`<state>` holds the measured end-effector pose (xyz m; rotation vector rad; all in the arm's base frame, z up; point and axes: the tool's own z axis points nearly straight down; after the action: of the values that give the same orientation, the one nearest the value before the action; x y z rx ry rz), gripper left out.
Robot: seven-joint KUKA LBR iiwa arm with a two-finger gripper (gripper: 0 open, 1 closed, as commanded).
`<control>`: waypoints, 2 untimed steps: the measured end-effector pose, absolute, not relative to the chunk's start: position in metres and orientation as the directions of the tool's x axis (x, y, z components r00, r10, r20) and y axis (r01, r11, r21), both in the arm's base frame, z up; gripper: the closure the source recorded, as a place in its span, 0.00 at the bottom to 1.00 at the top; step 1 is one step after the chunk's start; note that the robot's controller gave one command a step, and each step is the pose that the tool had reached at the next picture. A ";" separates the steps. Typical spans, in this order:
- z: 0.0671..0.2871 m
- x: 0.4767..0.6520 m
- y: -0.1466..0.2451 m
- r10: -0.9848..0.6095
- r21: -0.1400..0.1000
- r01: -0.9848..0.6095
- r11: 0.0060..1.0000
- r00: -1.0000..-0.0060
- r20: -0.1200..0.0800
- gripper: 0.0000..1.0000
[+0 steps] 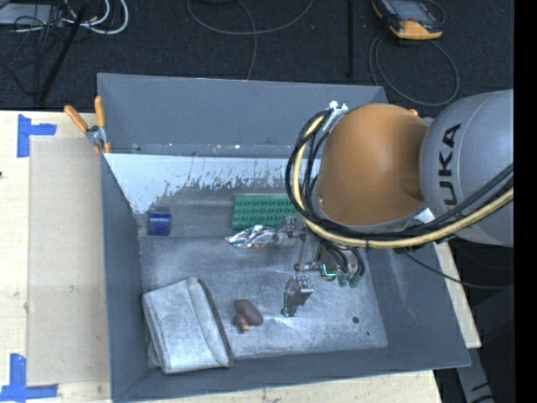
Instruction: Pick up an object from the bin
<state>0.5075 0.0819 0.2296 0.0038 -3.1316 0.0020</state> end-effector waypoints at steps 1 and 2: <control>0.070 0.507 0.101 -0.265 0.001 -0.265 0.964 -0.964 -0.003 0.00; 0.074 0.510 0.101 -0.261 0.001 -0.261 0.965 -0.965 -0.013 1.00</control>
Offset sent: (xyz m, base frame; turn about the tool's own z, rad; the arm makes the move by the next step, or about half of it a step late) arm -0.0016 0.0186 -0.1596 -0.2680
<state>0.5102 0.1013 0.0744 0.4161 -3.1273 -0.0037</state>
